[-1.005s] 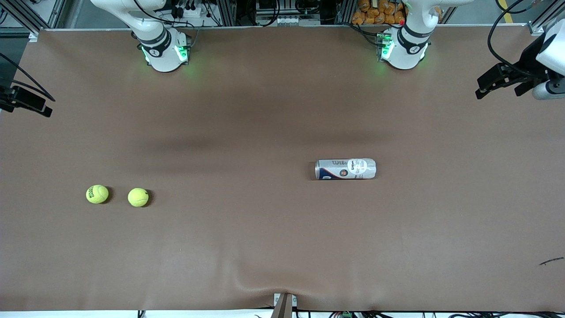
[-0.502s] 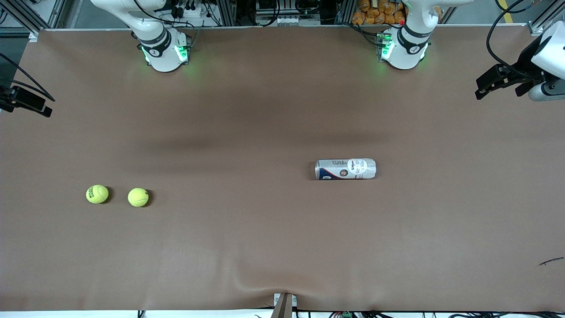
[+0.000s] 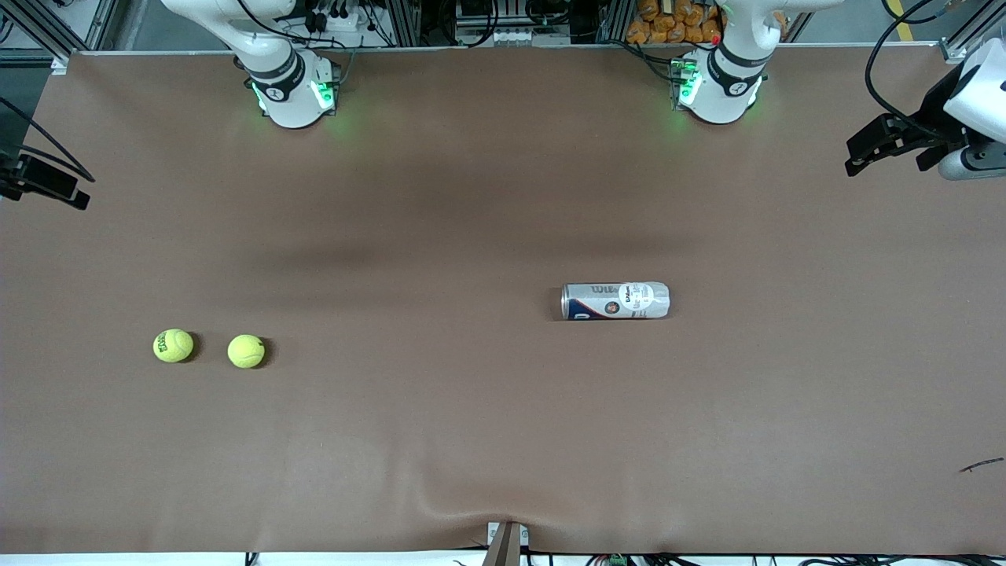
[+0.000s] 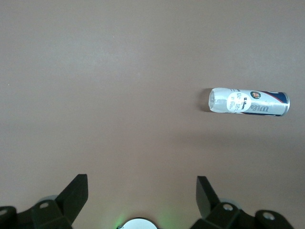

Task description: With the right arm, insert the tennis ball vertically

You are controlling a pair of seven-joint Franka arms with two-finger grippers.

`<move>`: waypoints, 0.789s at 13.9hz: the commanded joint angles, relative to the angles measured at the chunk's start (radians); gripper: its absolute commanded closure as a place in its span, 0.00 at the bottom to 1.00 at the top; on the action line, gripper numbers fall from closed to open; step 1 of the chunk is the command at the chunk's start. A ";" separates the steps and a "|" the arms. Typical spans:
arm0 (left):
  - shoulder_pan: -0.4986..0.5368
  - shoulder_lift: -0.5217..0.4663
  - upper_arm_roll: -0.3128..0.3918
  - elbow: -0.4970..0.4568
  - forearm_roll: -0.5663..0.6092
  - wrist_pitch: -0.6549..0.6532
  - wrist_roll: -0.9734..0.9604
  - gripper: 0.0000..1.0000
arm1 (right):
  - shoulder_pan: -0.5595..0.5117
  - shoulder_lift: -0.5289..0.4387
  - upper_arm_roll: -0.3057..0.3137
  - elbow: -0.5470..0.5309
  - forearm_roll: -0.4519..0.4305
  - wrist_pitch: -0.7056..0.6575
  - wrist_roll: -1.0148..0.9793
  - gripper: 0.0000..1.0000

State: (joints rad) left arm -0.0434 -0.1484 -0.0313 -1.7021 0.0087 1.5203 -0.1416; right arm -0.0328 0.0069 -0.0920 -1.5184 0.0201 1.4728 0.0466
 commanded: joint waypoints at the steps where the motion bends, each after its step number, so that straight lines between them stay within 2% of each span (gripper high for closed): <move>1: 0.008 0.009 -0.004 0.016 0.019 -0.022 0.014 0.00 | -0.013 0.008 0.003 0.018 0.011 0.026 0.013 0.00; 8: 0.008 0.012 -0.004 0.016 0.019 -0.020 0.014 0.00 | -0.033 0.004 0.003 0.017 0.012 -0.012 0.015 0.00; 11: 0.008 0.012 -0.004 0.016 0.033 -0.020 0.014 0.00 | -0.041 0.004 0.003 0.023 0.004 0.010 0.019 0.00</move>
State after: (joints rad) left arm -0.0423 -0.1427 -0.0300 -1.7026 0.0200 1.5165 -0.1416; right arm -0.0553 0.0079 -0.0968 -1.5154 0.0201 1.4806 0.0522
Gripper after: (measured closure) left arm 0.000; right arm 0.000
